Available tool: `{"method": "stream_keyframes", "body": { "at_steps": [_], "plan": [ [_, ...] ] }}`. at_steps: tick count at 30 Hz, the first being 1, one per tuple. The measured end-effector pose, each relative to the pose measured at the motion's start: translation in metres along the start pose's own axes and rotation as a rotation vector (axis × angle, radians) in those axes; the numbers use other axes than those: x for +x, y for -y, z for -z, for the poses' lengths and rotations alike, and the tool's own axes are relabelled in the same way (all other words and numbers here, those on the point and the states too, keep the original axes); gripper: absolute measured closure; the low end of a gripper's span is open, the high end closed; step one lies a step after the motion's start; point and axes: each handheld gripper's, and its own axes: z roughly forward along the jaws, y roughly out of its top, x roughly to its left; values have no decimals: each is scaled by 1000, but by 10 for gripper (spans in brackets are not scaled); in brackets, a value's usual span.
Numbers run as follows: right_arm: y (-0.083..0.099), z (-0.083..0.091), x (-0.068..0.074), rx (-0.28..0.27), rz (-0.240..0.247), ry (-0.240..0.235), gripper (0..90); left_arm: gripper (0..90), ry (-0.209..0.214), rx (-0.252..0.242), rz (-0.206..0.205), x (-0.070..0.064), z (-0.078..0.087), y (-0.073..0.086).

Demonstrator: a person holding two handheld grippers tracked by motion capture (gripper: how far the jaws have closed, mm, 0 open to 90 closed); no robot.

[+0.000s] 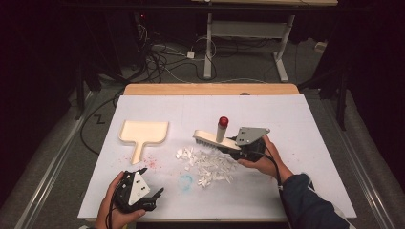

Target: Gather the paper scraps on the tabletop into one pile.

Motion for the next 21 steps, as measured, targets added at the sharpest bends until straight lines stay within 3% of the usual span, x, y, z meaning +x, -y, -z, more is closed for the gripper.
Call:
{"method": "stream_keyframes", "body": {
  "at_steps": [7,15,17,21],
  "plan": [
    [5,27,-4,60,-112,145,690,164,-6,0,-8,-1,1,-2],
    [33,46,-9,170,-224,291,690,164,-4,-3,-11,-1,1,-2],
    [41,44,-6,201,-235,304,690,164,-4,-3,-13,-2,1,-3],
    [47,36,8,237,-231,268,691,164,-3,-6,-17,-2,0,-4]
  ]
}}
